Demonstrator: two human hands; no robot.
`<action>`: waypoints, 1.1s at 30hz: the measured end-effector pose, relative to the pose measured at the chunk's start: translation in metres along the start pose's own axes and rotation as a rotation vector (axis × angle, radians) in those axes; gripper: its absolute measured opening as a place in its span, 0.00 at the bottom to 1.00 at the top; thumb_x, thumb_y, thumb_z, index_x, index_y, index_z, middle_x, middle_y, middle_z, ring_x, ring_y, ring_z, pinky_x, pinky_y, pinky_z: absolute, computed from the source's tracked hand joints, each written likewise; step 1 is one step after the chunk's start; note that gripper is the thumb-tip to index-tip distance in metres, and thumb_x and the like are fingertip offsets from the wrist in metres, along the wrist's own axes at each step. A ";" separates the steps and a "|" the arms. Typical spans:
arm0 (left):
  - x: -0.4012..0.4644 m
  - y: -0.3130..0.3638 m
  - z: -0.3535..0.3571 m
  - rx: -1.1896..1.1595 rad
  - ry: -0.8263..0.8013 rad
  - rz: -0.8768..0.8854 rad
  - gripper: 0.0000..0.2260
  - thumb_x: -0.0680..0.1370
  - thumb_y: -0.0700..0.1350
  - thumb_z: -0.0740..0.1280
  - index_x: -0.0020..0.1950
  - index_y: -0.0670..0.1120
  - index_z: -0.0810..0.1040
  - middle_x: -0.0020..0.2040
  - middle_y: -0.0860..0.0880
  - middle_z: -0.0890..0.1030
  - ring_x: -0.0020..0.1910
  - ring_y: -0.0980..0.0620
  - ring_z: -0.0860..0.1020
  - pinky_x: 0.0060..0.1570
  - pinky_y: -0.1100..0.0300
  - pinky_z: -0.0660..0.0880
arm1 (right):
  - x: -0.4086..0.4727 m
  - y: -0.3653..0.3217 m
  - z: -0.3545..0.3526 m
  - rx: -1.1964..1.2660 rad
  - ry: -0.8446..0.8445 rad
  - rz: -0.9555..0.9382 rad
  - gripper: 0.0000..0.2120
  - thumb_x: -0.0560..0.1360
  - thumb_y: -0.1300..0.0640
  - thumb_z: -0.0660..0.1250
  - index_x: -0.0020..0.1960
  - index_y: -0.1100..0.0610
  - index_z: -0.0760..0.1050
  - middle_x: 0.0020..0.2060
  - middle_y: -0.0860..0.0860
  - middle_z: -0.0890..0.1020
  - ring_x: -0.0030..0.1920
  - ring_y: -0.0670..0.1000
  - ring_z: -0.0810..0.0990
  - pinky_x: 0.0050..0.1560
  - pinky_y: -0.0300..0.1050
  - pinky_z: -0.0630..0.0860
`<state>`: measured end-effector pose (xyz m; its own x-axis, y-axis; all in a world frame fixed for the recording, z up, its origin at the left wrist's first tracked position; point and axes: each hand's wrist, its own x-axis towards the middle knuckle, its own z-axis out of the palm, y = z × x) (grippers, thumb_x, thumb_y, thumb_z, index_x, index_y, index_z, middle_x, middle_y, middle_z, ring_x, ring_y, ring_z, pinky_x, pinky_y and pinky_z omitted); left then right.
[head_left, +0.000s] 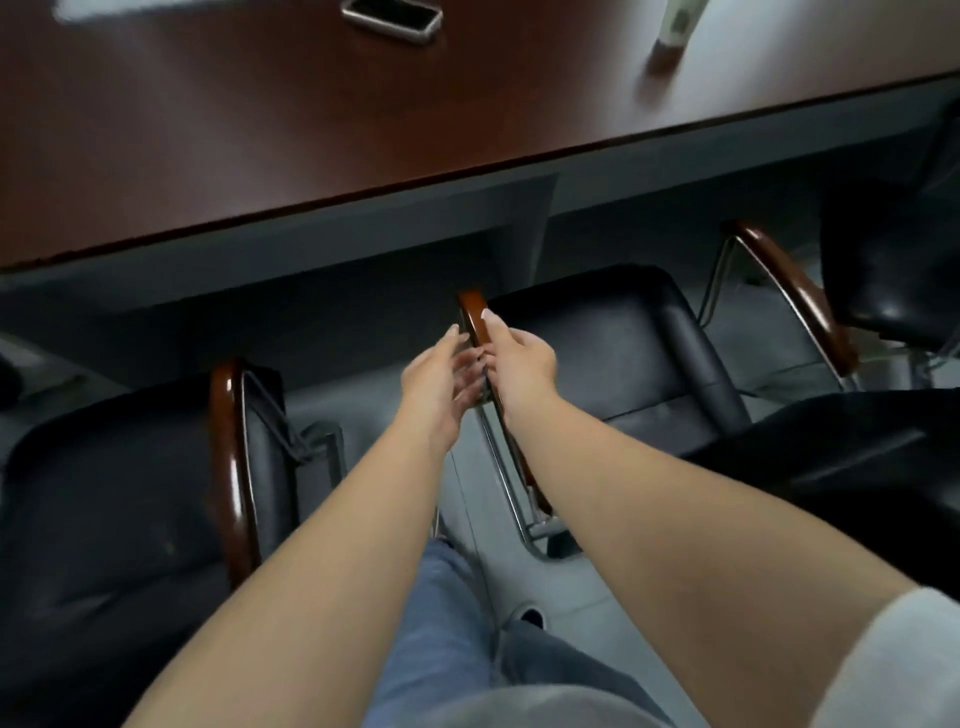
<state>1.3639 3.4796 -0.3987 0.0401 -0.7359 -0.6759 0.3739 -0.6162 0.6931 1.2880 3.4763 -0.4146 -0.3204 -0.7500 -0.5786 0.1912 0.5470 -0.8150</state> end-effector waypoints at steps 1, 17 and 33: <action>-0.015 0.002 0.000 -0.013 -0.001 0.029 0.08 0.78 0.47 0.65 0.50 0.44 0.78 0.42 0.47 0.82 0.41 0.52 0.81 0.50 0.57 0.78 | -0.012 -0.006 -0.005 0.008 -0.018 -0.029 0.11 0.74 0.49 0.67 0.40 0.55 0.79 0.39 0.54 0.83 0.44 0.53 0.82 0.54 0.53 0.78; -0.207 0.036 0.027 0.114 -0.280 0.369 0.10 0.78 0.49 0.64 0.52 0.43 0.78 0.41 0.48 0.82 0.44 0.52 0.81 0.48 0.60 0.77 | -0.193 -0.105 -0.103 0.131 -0.038 -0.489 0.03 0.75 0.55 0.68 0.46 0.54 0.78 0.44 0.51 0.82 0.49 0.49 0.81 0.55 0.45 0.78; -0.295 -0.027 0.122 0.292 -0.238 0.501 0.09 0.78 0.47 0.64 0.48 0.43 0.78 0.40 0.47 0.79 0.43 0.52 0.78 0.53 0.59 0.76 | -0.195 -0.121 -0.294 -0.194 -0.034 -0.602 0.13 0.74 0.52 0.68 0.52 0.61 0.79 0.35 0.49 0.79 0.37 0.45 0.77 0.47 0.38 0.77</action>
<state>1.2287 3.6792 -0.1877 -0.0750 -0.9768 -0.2004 0.0935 -0.2070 0.9739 1.0546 3.6663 -0.1938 -0.2888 -0.9571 -0.0238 -0.1863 0.0806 -0.9792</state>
